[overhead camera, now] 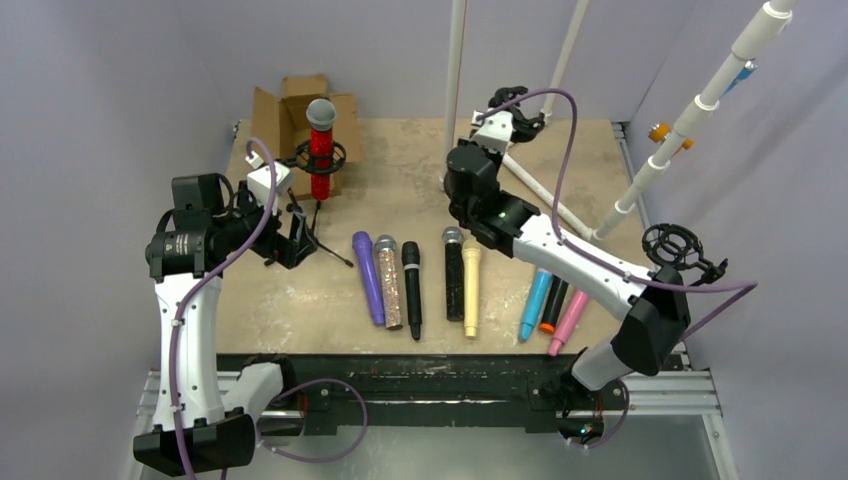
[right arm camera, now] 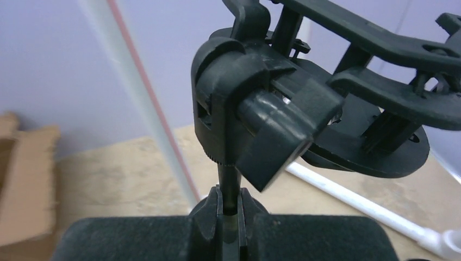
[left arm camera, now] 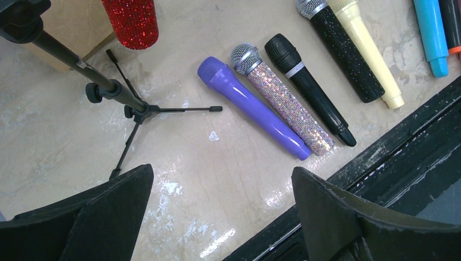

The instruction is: Attach the microphones to the stand

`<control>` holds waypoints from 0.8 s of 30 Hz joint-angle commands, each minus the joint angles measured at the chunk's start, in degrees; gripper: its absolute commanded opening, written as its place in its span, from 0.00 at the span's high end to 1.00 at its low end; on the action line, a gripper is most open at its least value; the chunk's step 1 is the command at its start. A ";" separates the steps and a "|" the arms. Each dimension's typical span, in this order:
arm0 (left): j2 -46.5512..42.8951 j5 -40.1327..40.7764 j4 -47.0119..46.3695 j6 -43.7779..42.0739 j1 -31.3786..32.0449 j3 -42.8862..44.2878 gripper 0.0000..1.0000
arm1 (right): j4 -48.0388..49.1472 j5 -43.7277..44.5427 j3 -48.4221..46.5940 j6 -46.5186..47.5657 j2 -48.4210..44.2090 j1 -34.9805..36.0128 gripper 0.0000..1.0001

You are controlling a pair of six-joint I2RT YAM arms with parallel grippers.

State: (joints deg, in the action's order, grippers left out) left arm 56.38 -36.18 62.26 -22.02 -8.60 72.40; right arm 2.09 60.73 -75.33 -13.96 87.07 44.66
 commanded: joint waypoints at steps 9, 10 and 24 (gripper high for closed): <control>-2.19 -0.74 -0.61 0.55 -0.04 0.03 0.00 | -1.92 10.14 -20.80 -9.20 17.02 8.12 1.00; -2.23 -0.87 -0.57 0.56 -0.08 0.09 0.00 | -2.65 10.86 -22.43 -10.26 18.47 8.15 1.00; -2.70 -1.04 0.15 -0.15 -0.03 -0.05 0.00 | -20.86 12.35 -37.39 -29.03 34.34 8.24 1.00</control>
State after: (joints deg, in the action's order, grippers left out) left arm 54.19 -36.21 62.28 -21.82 -8.60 72.38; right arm -13.39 68.66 -108.88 -33.34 121.80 52.86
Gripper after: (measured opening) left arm 0.998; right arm 0.046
